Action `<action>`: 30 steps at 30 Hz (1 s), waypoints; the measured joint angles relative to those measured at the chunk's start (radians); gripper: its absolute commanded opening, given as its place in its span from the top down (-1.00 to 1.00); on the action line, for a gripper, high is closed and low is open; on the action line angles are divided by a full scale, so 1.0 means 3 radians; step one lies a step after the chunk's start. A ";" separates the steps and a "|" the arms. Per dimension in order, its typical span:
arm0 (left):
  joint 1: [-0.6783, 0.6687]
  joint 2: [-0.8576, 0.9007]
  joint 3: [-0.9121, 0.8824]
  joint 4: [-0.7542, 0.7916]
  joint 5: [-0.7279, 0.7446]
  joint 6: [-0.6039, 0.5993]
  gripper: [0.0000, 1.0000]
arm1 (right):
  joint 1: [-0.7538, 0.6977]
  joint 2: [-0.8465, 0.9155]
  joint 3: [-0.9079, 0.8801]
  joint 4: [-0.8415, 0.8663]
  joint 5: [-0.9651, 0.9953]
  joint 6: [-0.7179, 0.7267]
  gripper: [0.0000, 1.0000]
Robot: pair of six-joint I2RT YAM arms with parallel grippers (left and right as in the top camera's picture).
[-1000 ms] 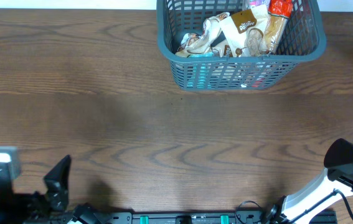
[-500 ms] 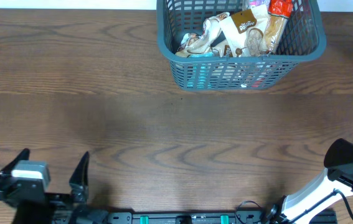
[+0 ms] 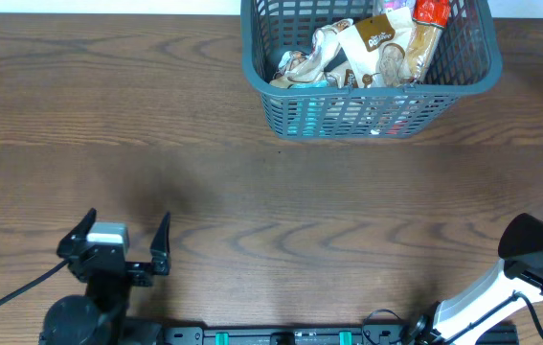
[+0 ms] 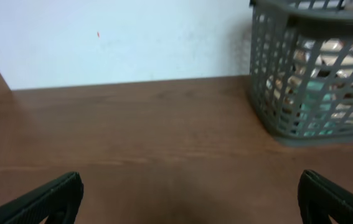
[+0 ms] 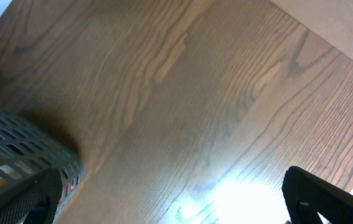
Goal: Pack container
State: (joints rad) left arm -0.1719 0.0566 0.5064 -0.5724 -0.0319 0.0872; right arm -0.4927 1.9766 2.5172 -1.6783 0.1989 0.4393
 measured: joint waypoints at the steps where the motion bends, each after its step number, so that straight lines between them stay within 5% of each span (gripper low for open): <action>1: 0.0038 -0.0025 -0.0075 0.0036 0.0031 0.0000 -0.97 | 0.0000 0.0000 0.0000 0.0001 0.0001 0.0000 -0.99; 11: 0.0435 -0.0127 -0.0495 0.0278 0.0299 0.0000 -0.97 | 0.0000 0.0000 0.0000 0.0001 0.0000 0.0000 -0.98; 30: 0.0501 -0.0150 -0.1007 0.0651 0.0422 0.0000 -0.97 | 0.0000 0.0000 0.0000 0.0001 0.0000 0.0000 -0.99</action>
State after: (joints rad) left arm -0.0216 0.0116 0.2043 -0.3771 0.0948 0.0872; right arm -0.4927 1.9766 2.5172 -1.6779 0.1989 0.4393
